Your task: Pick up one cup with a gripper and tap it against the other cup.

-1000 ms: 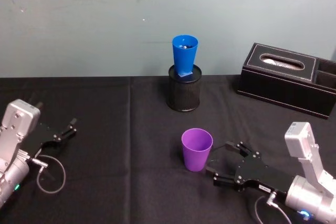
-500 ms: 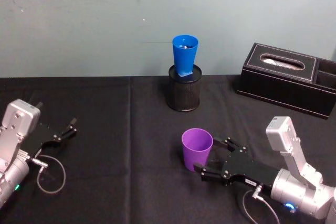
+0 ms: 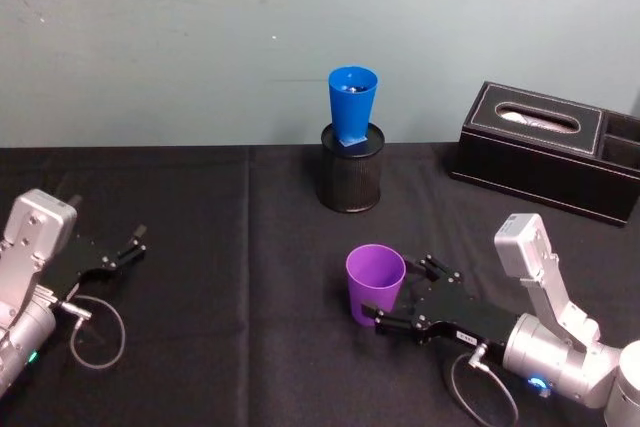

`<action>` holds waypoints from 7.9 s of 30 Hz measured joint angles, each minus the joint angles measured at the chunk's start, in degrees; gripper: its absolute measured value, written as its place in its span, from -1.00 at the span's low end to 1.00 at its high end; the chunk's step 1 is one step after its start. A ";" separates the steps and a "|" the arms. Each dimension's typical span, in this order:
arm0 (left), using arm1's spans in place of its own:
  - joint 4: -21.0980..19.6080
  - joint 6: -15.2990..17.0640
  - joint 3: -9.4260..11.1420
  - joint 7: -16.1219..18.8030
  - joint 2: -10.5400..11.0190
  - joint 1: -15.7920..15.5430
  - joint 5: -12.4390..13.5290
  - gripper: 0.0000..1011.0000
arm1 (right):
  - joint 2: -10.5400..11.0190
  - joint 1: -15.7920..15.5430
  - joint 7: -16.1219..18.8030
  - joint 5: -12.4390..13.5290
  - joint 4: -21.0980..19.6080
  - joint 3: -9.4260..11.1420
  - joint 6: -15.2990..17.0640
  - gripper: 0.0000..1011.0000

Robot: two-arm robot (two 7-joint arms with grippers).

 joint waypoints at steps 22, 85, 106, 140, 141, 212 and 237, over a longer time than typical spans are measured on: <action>0.00 0.00 0.00 0.00 0.00 0.00 0.00 0.98 | -3.18 1.89 -0.86 -1.10 2.04 -0.69 0.64 0.98; 0.00 0.00 0.00 0.00 0.00 0.00 0.00 0.98 | -3.49 1.82 -1.30 -1.18 2.13 -0.53 0.51 0.98; 0.00 0.00 0.00 0.00 0.00 0.00 0.00 0.98 | -3.49 1.82 -1.31 -1.19 2.13 -0.53 0.51 0.98; 0.00 0.00 0.00 0.00 0.00 0.00 0.00 0.98 | -3.49 1.82 -1.31 -1.18 2.13 -0.53 0.51 0.98; 0.00 0.00 0.00 0.00 0.00 0.00 0.00 0.98 | -3.49 1.82 -1.31 -1.18 2.13 -0.53 0.51 0.98; 0.00 0.00 0.00 0.00 0.00 0.00 0.00 0.98 | 0.28 3.04 -3.74 2.67 -9.90 0.51 12.65 0.42; 0.00 0.00 0.00 0.00 0.00 0.00 0.00 0.98 | 1.36 7.99 -5.41 2.71 -11.58 -1.55 19.38 0.42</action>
